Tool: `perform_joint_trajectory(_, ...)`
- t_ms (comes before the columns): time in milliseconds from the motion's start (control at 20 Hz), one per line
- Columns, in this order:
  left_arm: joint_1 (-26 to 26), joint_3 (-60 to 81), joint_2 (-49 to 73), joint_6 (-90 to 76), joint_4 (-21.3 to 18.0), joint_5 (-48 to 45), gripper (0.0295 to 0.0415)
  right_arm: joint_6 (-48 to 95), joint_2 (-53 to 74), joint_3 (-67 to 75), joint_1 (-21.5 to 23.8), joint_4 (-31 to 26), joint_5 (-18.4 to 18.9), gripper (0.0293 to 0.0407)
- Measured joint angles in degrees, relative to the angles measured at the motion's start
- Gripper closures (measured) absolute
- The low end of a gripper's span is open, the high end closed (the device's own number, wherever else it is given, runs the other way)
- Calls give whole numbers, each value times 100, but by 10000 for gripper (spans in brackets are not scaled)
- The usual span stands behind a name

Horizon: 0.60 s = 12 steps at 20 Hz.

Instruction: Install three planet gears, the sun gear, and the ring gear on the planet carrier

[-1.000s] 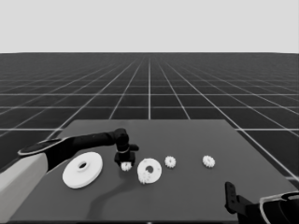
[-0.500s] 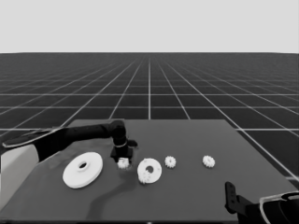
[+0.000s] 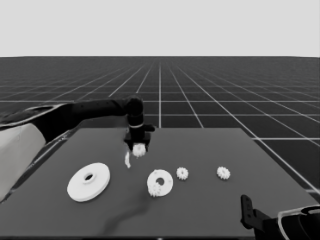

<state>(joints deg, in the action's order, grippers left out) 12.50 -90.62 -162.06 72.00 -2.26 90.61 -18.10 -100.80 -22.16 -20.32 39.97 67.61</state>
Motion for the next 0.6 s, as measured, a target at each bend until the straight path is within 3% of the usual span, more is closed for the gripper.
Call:
perform_joint_trajectory(150, -3, -998, -1016, -95, -2, -2, 398, 0, 0, 0, 0, 0, 0, 315)
perform_joint_trajectory(450, -7, -1337, -1257, -183, 0, 1, 398, 0, 0, 0, 0, 0, 0, 315)
perform_joint_trajectory(500, -658, -1307, -1244, -165, 767, -269, 398, 0, 0, 0, 0, 0, 0, 315)
perform_joint_trajectory(600, -1576, -1744, -1379, -410, 1471, -568, 398, 0, 0, 0, 0, 0, 0, 315)
